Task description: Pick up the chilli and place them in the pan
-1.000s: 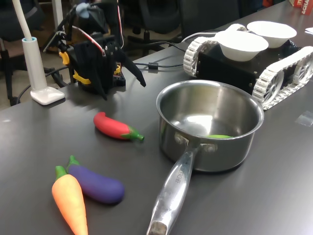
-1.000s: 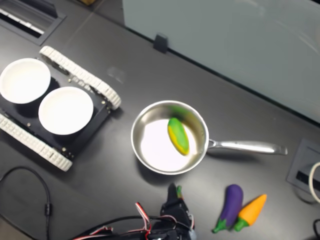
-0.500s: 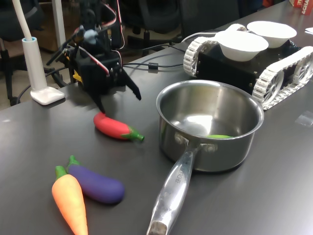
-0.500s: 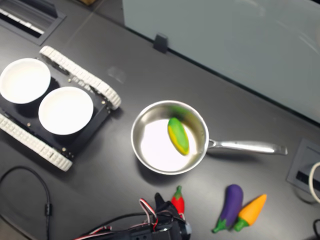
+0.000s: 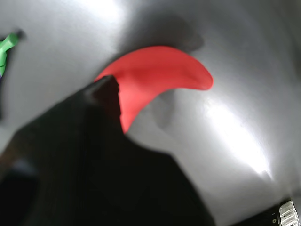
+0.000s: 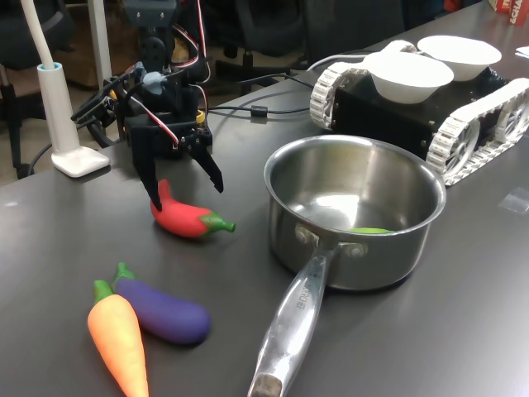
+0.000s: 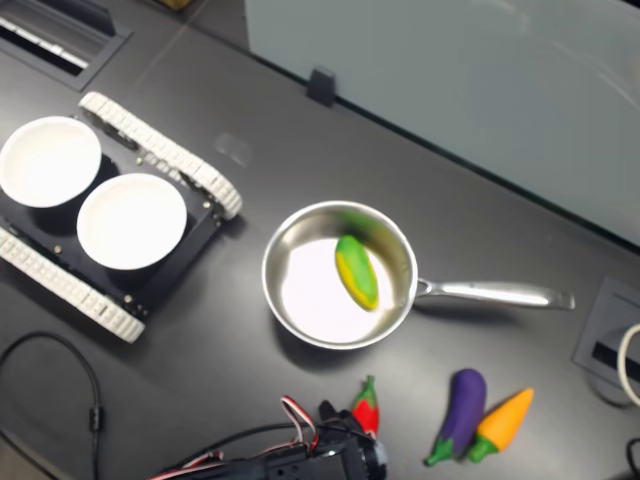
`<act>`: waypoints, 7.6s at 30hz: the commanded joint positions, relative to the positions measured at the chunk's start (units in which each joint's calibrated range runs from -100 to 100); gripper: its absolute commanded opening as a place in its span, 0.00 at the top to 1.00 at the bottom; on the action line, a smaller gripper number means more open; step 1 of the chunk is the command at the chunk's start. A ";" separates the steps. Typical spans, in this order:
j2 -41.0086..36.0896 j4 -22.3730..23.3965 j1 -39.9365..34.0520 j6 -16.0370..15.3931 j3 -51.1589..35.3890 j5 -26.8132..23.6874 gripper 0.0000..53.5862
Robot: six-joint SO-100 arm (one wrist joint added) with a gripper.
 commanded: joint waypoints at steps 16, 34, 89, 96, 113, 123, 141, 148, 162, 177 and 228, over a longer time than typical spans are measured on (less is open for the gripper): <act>-3.22 -2.87 -0.75 2.29 3.17 0.68 0.31; -2.80 -14.98 -0.52 4.14 12.80 0.39 0.37; -20.94 11.55 -15.08 -22.92 -25.45 -37.66 1.00; -21.61 9.58 -20.93 -22.58 -29.99 -46.15 1.00; -21.19 -1.67 -42.03 -8.47 -25.27 -57.39 1.00; -17.73 -13.61 -39.97 -7.71 -13.18 -57.68 1.00; -16.89 -25.90 -43.75 -5.69 0.72 -58.61 1.00; -15.87 -31.87 -50.06 -2.75 5.90 -60.17 1.00; -17.98 -30.33 -54.19 -2.42 9.08 -59.49 0.56; -28.70 -19.16 -56.94 -2.58 4.90 -60.85 0.42; -67.92 5.83 -53.50 -9.06 13.08 -61.78 1.00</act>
